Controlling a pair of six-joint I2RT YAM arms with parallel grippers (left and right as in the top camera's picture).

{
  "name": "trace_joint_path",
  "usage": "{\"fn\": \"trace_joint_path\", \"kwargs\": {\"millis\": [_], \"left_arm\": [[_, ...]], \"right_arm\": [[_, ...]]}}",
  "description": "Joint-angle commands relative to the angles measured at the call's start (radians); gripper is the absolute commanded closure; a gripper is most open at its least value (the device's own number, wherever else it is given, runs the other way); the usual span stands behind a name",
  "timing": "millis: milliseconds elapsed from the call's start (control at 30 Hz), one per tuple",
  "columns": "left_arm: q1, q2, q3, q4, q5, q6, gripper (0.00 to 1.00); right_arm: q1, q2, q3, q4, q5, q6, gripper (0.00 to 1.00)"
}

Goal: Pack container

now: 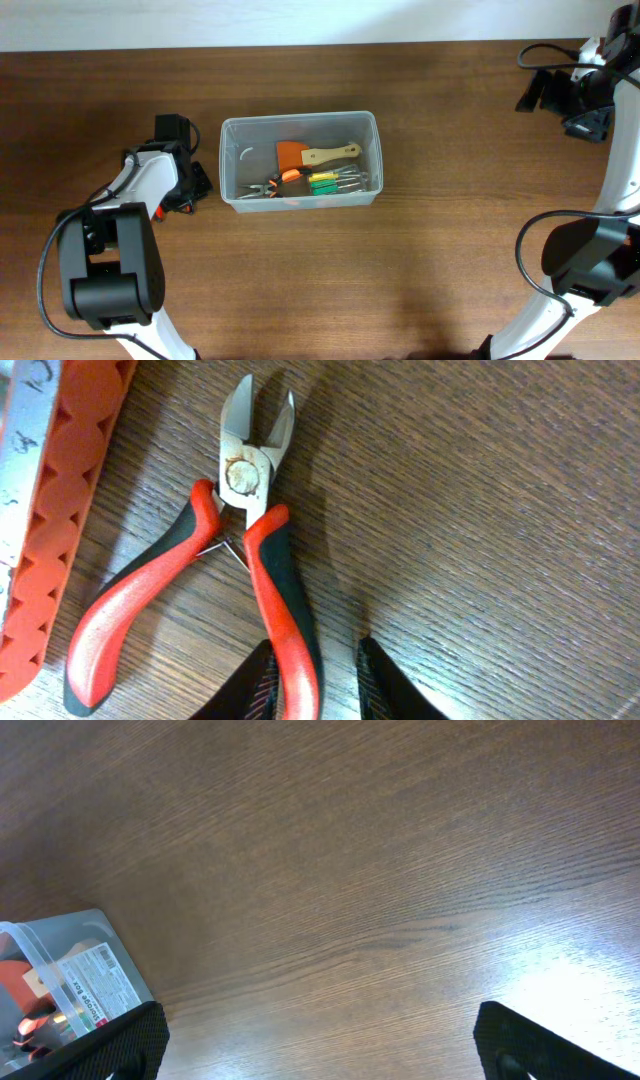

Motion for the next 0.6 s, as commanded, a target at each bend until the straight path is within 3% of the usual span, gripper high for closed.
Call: {"fn": "trace_joint_path", "kwargs": {"millis": [0,233,433,567], "left_arm": [[0.003,0.044,-0.012,-0.011,-0.029,-0.007,0.77],[0.003,0.044,-0.013,-0.011,-0.053,-0.007,0.78],[0.003,0.044,-0.012,-0.015,-0.053,-0.007,0.98],[0.003,0.043,-0.009,-0.016,-0.057,-0.002,0.98]], "right_arm": [[0.001,0.006,-0.005,0.000,-0.013,0.008,0.01],[0.001,0.006,-0.005,0.000,-0.013,0.008,0.01],[0.001,0.006,-0.005,0.000,-0.013,0.008,0.02],[0.001,0.006,-0.005,0.000,-0.013,0.008,0.01]]}}
